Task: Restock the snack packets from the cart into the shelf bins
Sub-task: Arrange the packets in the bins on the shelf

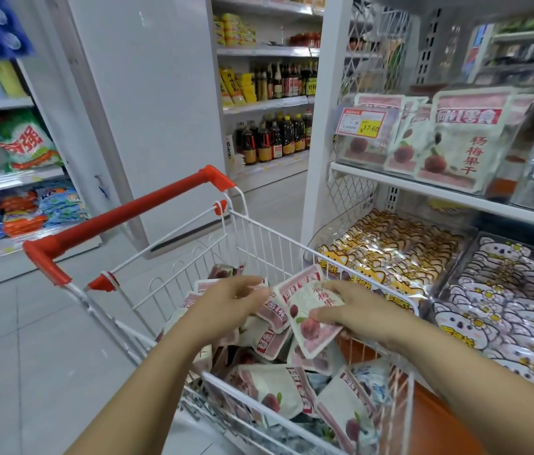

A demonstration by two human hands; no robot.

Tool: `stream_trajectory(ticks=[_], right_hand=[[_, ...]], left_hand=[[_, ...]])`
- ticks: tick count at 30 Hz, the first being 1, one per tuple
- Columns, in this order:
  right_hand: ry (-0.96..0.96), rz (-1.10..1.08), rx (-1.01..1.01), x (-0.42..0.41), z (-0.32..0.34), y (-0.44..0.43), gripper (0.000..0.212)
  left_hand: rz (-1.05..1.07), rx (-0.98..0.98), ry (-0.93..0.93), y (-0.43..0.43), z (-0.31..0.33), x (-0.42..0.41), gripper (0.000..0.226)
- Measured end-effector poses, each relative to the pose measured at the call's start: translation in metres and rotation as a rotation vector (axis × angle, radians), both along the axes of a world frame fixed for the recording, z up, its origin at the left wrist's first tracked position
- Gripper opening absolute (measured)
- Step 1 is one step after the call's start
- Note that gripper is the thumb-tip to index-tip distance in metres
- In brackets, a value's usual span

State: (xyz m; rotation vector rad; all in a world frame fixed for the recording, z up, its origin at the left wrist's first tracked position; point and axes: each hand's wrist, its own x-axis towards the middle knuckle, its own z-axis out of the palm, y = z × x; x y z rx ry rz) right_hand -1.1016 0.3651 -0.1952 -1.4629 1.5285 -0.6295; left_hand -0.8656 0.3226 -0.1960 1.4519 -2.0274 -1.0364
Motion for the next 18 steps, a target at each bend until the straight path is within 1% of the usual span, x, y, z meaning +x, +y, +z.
stream_trajectory(ticks=[2, 4, 5, 7, 9, 10, 11, 13, 15, 16, 18], right_hand=[[-0.106, -0.038, -0.084, 0.012, 0.004, 0.001, 0.040], [-0.141, -0.044, -0.180, 0.025, 0.001, -0.001, 0.043], [-0.142, -0.035, -0.214, 0.030, 0.001, -0.003, 0.045], [-0.219, 0.013, -0.236, 0.034, 0.000, -0.009, 0.037], [-0.327, 0.013, -0.209, 0.028, -0.003, -0.021, 0.027], [-0.308, -0.005, -0.204, 0.024, -0.007, -0.029, 0.025], [-0.213, -0.009, -0.212, 0.019, -0.015, -0.038, 0.024], [0.144, 0.072, -0.256, 0.015, -0.032, -0.053, 0.032], [0.488, 0.244, -0.302, 0.018, -0.050, -0.069, 0.053], [0.612, 0.317, -0.310, 0.022, -0.056, -0.076, 0.065], [0.771, 0.434, -0.321, 0.031, -0.061, -0.088, 0.086]], left_hand=[[-0.037, 0.171, 0.208, 0.005, 0.007, -0.006, 0.050], [-0.057, 0.338, 0.442, 0.010, 0.011, -0.014, 0.038], [-0.030, 0.367, 0.530, 0.011, 0.011, -0.016, 0.032], [0.070, 0.328, 0.607, 0.009, 0.010, -0.014, 0.029], [0.163, 0.287, 0.639, 0.002, 0.006, -0.007, 0.029], [0.207, 0.277, 0.664, -0.001, 0.004, -0.003, 0.027], [0.249, 0.272, 0.699, -0.004, 0.002, 0.002, 0.026], [0.326, 0.261, 0.788, -0.007, 0.000, 0.009, 0.024], [0.390, 0.268, 0.894, -0.008, 0.003, 0.012, 0.020], [0.416, 0.272, 0.928, -0.006, 0.004, 0.012, 0.017], [0.455, 0.268, 0.949, -0.004, 0.007, 0.010, 0.012]])
